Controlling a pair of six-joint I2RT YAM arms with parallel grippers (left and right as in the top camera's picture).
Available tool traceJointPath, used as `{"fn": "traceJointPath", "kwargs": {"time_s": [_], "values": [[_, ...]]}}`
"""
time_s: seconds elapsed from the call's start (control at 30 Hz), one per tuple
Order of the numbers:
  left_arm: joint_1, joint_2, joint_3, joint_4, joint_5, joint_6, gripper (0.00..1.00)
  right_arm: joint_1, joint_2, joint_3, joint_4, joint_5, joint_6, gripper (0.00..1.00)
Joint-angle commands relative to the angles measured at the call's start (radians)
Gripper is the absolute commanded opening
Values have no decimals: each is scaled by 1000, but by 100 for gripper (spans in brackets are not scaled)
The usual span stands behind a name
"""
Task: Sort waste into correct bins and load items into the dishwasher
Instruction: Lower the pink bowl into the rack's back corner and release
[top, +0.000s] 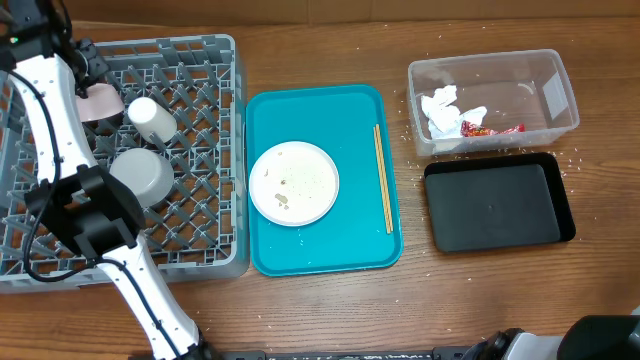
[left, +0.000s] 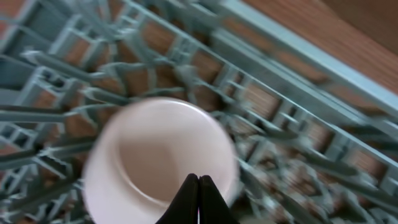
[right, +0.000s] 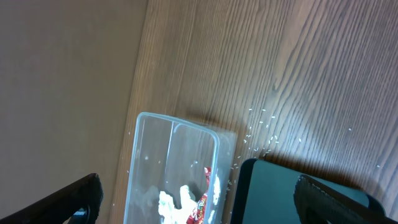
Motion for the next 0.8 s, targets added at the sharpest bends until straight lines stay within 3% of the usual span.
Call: {"fn": "traceJointPath", "kwargs": {"time_s": [0.0, 0.2, 0.53, 0.77], "values": [[17, 34, 2, 25, -108, -35, 4, -1, -29, 22, 2, 10, 4, 100], [22, 61, 2, -8, -106, -38, 4, -1, -29, 22, 2, 10, 4, 100], [21, -17, 2, -227, -104, -81, 4, -1, -29, 22, 2, 10, 4, 100], [21, -225, 2, -282, 79, -113, 4, -1, -29, 22, 2, 10, 4, 100]]}}
